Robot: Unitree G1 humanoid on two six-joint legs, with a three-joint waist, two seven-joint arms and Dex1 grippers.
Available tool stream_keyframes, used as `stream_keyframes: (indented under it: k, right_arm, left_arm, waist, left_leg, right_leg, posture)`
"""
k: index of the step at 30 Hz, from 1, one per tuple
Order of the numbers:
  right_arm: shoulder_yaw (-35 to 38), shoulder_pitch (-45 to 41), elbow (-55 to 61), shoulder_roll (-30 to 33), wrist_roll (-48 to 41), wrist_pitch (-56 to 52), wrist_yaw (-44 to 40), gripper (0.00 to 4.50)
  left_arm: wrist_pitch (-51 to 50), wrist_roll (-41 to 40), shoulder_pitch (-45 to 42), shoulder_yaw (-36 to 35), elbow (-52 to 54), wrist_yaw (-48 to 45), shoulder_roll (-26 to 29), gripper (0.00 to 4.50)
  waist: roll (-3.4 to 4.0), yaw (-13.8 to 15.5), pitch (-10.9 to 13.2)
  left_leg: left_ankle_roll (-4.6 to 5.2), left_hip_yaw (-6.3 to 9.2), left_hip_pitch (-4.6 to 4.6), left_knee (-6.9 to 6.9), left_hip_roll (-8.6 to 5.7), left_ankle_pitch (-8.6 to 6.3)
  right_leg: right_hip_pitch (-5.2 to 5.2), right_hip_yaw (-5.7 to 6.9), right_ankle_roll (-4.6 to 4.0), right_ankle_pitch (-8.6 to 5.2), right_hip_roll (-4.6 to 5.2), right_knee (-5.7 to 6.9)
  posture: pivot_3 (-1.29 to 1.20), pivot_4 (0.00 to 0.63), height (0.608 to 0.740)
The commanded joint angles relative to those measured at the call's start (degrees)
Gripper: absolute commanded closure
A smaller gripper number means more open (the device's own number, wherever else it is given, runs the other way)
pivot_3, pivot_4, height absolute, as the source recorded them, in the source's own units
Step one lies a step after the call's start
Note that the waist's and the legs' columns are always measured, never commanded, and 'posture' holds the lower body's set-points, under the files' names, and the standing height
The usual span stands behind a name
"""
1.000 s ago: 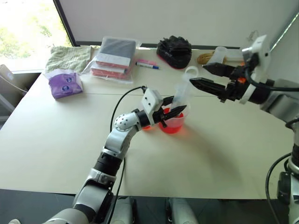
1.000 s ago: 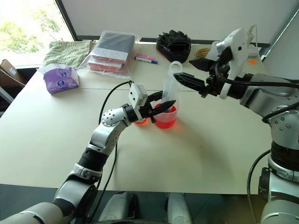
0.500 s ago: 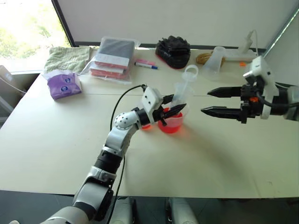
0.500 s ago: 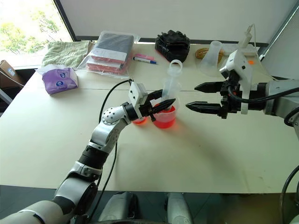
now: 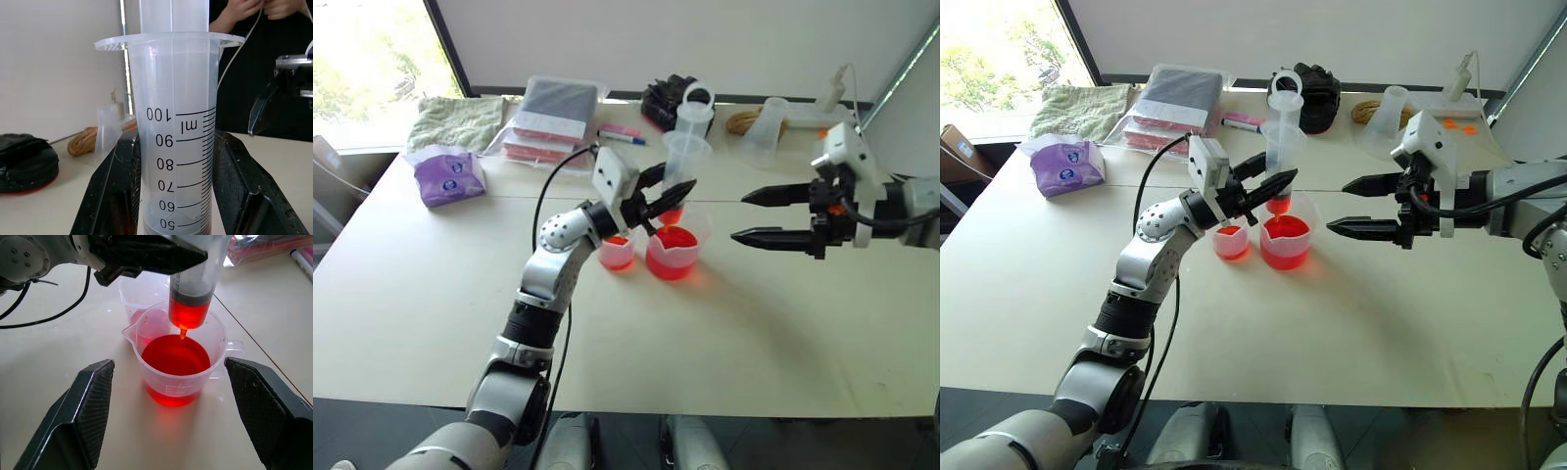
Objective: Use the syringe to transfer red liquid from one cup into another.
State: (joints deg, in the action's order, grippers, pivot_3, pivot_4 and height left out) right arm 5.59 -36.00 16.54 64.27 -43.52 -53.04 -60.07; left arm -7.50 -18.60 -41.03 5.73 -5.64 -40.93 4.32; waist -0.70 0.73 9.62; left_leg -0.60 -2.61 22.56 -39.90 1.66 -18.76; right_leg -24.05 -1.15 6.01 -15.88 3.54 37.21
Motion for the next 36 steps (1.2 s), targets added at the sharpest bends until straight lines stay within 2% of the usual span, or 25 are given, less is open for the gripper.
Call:
stream_keyframes:
  k: [1, 17, 22, 28, 36]
  right_arm:
    - [0.3, -0.9, 0.6, 0.8, 0.8, 0.9, -1.4, 0.75]
    - [-3.8, -6.2, -2.9, -2.8, 4.9, 3.2, -3.5, 0.75]
    - [-4.5, -7.0, -3.5, -3.7, 5.8, 3.6, -4.1, 0.75]
    - [-4.5, -10.3, -4.5, -6.3, 5.8, 3.4, -3.4, 0.75]
    - [-2.5, -16.7, -7.2, -12.6, 5.2, 2.5, 1.4, 0.75]
  left_arm:
    - [-2.1, -2.8, -1.8, -1.5, 5.8, 0.7, 0.5, 2.99]
    - [-10.7, -10.1, -7.0, -9.3, 11.5, 1.7, 10.1, 2.99]
    - [-13.6, -11.9, -3.5, -10.5, 14.0, 1.5, 13.1, 2.99]
    - [-11.0, -10.1, 3.2, -10.4, 13.3, 0.3, 15.7, 2.99]
    - [-5.9, -7.2, 8.6, -8.7, 11.9, 0.7, 13.9, 2.99]
  waist:
    - [0.0, 0.0, 0.0]
    - [-0.01, 0.0, 0.0]
    - [-0.01, -0.1, 0.0]
    - [0.0, -0.2, 0.0]
    - [0.0, 0.0, 0.0]
  left_leg:
    - [0.0, 0.0, 0.0, 0.0, 0.0, 0.0]
    - [0.0, -0.01, -0.01, -0.01, -0.04, 0.0]
    - [-0.01, 0.0, -0.01, -0.01, 0.01, 0.0]
    - [-0.01, -0.02, -0.03, -0.01, 0.04, 0.01]
    - [-0.02, -0.03, 0.0, -0.02, 0.04, 0.01]
  right_leg:
    - [0.0, 0.0, 0.0, 0.0, 0.0, 0.0]
    - [0.0, 0.0, 0.0, 0.0, -0.01, 0.01]
    - [0.0, 0.0, 0.0, 0.0, 0.0, 0.02]
    - [-0.01, 0.01, 0.0, 0.0, -0.02, 0.04]
    - [-0.01, 0.01, 0.0, 0.0, 0.02, 0.04]
  posture:
    - [0.0, 0.15, 0.74]
    - [0.0, 0.15, 0.74]
    - [0.0, 0.15, 0.74]
    - [0.0, 0.15, 0.74]
    - [0.0, 0.15, 0.74]
